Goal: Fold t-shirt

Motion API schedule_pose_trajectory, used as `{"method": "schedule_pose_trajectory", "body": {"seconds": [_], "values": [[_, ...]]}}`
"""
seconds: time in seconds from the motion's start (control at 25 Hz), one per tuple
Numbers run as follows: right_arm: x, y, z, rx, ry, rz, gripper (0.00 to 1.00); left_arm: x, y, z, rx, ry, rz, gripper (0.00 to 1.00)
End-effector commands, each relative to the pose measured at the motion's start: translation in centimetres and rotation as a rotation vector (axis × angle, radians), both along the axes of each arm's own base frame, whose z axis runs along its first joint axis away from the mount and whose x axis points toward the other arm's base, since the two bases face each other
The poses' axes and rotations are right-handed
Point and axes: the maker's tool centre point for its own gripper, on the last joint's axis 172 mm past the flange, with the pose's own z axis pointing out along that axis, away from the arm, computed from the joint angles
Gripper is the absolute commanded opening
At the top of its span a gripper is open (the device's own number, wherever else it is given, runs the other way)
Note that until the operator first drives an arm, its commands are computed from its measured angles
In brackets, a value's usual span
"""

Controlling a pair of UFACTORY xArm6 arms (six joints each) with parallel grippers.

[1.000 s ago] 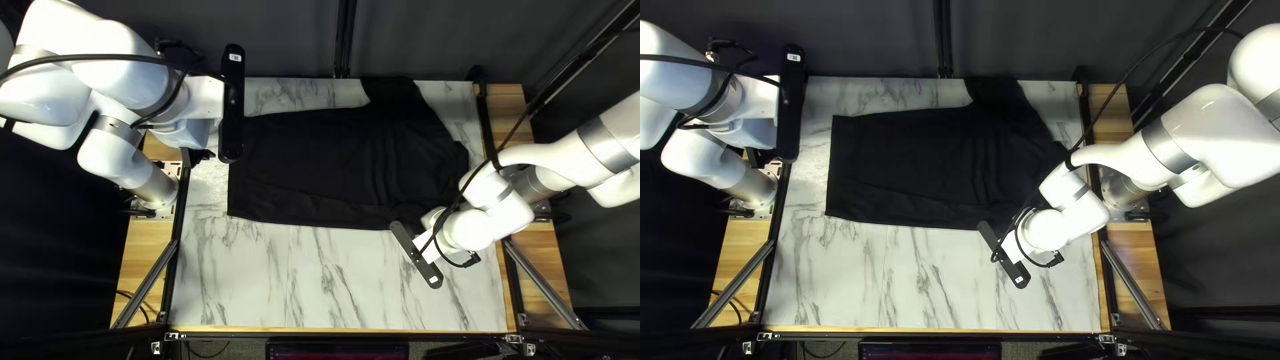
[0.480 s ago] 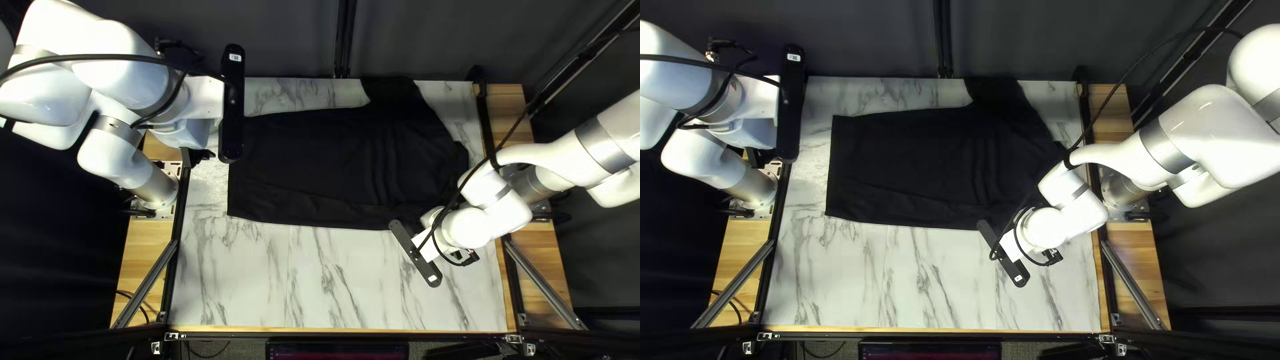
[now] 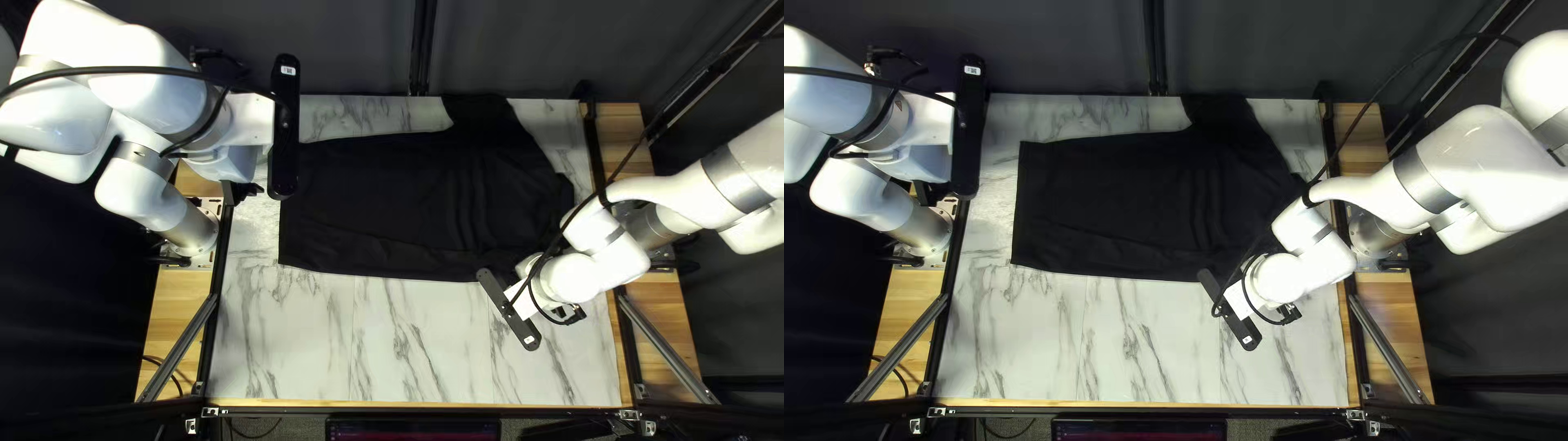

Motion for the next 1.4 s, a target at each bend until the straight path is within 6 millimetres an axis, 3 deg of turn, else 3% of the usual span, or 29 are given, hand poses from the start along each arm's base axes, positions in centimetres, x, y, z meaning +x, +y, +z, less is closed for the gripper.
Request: {"method": "schedule_pose_trajectory", "body": {"seconds": [0.04, 0.36, 0.44, 0.48, 0.52, 1.28, 1.36, 1.4], "values": [[-0.02, -0.07, -0.09, 0.0, 0.0, 0.001, 0.01, 0.0, 0.0, 0.0, 0.0, 0.0, 0.0, 1.0], [-0.04, 0.1, 0.56, -0.006, -0.002, 0.0, 0.01, 0.0, 0.0, 0.0, 0.0, 0.0, 0.0, 1.0], [-0.08, 0.17, 0.73, -0.008, -0.003, 0.0, 0.07, 0.0, 0.0, 0.0, 0.0, 0.0, 0.0, 1.0], [-0.09, 0.18, 0.75, -0.009, -0.003, 0.0, 0.82, 0.0, 0.0, 0.0, 0.0, 0.0, 0.0, 1.0], [-0.17, 0.17, 0.73, -0.008, -0.004, -0.001, 1.0, 0.0, 0.0, 0.0, 0.0, 0.0, 0.0, 1.0], [-0.54, -0.25, 0.21, 0.004, -0.008, -0.008, 1.0, 0.0, 0.0, 0.0, 0.0, 0.0, 0.0, 1.0], [-0.55, -0.34, 0.17, 0.005, -0.008, -0.008, 0.93, 0.0, 0.0, 0.0, 0.0, 0.0, 0.0, 1.0], [-0.55, -0.35, 0.16, 0.006, -0.007, -0.007, 0.75, 0.0, 0.0, 0.0, 0.0, 0.0, 0.0, 1.0]]}}
